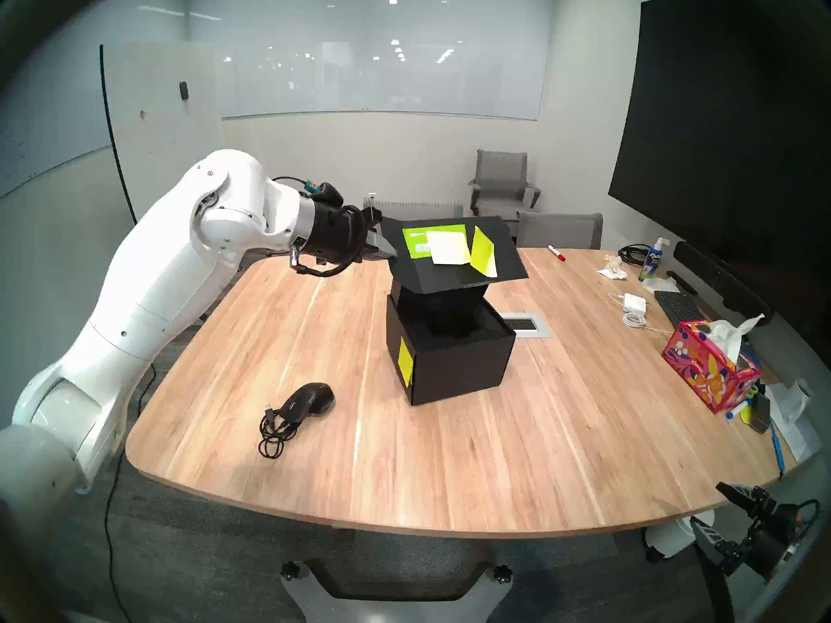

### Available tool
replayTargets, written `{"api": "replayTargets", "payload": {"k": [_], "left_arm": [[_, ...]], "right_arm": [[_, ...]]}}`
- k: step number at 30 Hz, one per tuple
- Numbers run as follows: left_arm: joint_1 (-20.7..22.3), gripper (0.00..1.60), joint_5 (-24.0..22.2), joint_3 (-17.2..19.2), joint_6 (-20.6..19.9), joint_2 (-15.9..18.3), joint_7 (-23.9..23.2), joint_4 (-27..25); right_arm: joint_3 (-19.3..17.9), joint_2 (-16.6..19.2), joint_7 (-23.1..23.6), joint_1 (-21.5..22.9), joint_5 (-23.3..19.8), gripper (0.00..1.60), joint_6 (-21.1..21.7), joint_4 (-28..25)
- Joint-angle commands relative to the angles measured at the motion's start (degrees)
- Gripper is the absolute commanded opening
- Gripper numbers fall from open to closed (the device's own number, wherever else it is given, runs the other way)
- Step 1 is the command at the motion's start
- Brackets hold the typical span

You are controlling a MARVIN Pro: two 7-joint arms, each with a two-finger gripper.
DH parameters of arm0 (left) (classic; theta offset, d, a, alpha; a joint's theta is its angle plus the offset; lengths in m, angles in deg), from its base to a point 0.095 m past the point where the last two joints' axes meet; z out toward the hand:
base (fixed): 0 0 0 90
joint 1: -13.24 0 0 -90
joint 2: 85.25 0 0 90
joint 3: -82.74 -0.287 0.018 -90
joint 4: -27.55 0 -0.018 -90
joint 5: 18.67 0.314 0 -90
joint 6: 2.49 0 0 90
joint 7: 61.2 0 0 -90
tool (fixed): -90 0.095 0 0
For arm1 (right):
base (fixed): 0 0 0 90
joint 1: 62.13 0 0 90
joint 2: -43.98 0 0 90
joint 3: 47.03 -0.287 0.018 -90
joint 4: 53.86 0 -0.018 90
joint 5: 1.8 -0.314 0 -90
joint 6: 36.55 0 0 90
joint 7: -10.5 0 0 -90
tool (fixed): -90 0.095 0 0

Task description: Open the box and place the mouse inside

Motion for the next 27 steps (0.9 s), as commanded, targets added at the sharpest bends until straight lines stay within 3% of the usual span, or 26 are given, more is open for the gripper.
{"api": "replayTargets", "payload": {"k": [1, 4, 5, 7, 13, 14, 15, 16, 27], "left_arm": [[6.5, 0.00, -2.9, -0.3, 1.4, -4.9, 3.8, 3.9], [7.3, 0.00, -4.8, -0.3, 0.8, -5.1, 5.6, 5.0], [7.4, 0.22, -5.6, -0.3, 0.6, -5.0, 6.2, 5.1], [7.5, 0.42, -6.8, -0.2, 0.4, -4.7, 7.2, 5.0], [8.8, 0.62, -9.3, -0.8, 0.6, -5.5, 10.4, 7.0], [9.0, 0.75, -9.6, -1.0, 0.6, -5.6, 10.6, 7.3], [9.1, 1.34, -9.8, -1.2, 0.5, -5.6, 10.7, 7.6], [9.3, 1.60, -10.0, -1.3, 0.6, -5.6, 10.8, 7.7], [10.4, 1.60, -10.5, -2.9, -0.2, -4.9, 9.9, 10.4]], "right_arm": [[-0.3, 0.1, 0.0, -0.1, -0.5, 1.60, 0.0, -0.4], [-0.3, 0.1, 0.0, -0.1, -0.5, 1.60, 0.0, -0.4], [-0.3, 0.1, 0.0, -0.1, -0.5, 1.60, 0.0, -0.4], [-0.3, 0.1, 0.0, -0.1, -0.6, 1.60, 0.0, -0.4], [-0.3, 0.1, 0.0, -0.1, -0.6, 1.60, 0.0, -0.4], [-0.3, 0.1, 0.0, -0.1, -0.6, 1.60, 0.0, -0.4], [-0.3, 0.1, 0.0, -0.1, -0.6, 1.60, 0.0, -0.4], [-0.3, 0.1, 0.0, -0.1, -0.6, 1.60, 0.0, -0.4], [-0.3, 0.2, 0.0, -0.1, -0.7, 1.60, 0.0, -0.4]]}}
